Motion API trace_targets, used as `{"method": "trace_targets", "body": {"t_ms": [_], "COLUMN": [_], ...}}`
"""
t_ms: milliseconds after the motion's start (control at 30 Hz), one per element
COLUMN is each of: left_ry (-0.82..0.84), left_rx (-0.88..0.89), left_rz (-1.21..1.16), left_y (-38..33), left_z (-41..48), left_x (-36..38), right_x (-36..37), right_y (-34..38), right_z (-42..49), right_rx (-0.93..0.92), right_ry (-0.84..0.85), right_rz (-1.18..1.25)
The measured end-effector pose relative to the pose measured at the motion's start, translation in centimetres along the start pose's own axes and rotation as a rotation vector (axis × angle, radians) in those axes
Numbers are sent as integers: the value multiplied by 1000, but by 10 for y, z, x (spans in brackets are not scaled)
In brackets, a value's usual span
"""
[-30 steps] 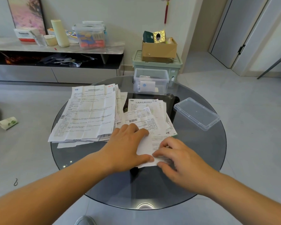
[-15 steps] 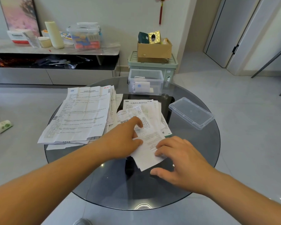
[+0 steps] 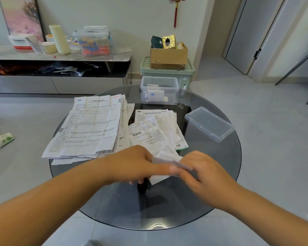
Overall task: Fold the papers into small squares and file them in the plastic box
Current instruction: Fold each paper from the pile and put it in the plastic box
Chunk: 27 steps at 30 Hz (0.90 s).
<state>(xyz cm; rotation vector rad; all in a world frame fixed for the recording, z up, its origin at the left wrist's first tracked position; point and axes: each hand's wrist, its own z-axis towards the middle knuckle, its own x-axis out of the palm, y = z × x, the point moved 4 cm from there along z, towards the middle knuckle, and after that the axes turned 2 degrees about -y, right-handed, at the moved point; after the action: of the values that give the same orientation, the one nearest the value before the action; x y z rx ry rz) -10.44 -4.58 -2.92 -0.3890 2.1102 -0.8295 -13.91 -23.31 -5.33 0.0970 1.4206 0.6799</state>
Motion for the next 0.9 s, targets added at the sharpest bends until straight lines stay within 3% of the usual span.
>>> {"method": "trace_targets", "body": {"t_ms": [67, 233, 400, 700, 900], "left_ry": [-59, -305, -417, -280, -286], "left_rx": [58, 113, 76, 86, 106], "left_rz": [211, 459, 442, 472, 491], "left_y": [1, 0, 4, 10, 10], "left_z": [-1, 11, 22, 32, 32], "left_x": [4, 12, 14, 12, 9], "right_x": [-1, 3, 6, 8, -6], "right_y": [-6, -17, -23, -18, -25], "right_z": [2, 9, 15, 9, 9], "right_rx": [86, 327, 340, 243, 245], "right_ry": [10, 24, 14, 92, 192], "right_rz": [4, -44, -138, -130, -79]}}
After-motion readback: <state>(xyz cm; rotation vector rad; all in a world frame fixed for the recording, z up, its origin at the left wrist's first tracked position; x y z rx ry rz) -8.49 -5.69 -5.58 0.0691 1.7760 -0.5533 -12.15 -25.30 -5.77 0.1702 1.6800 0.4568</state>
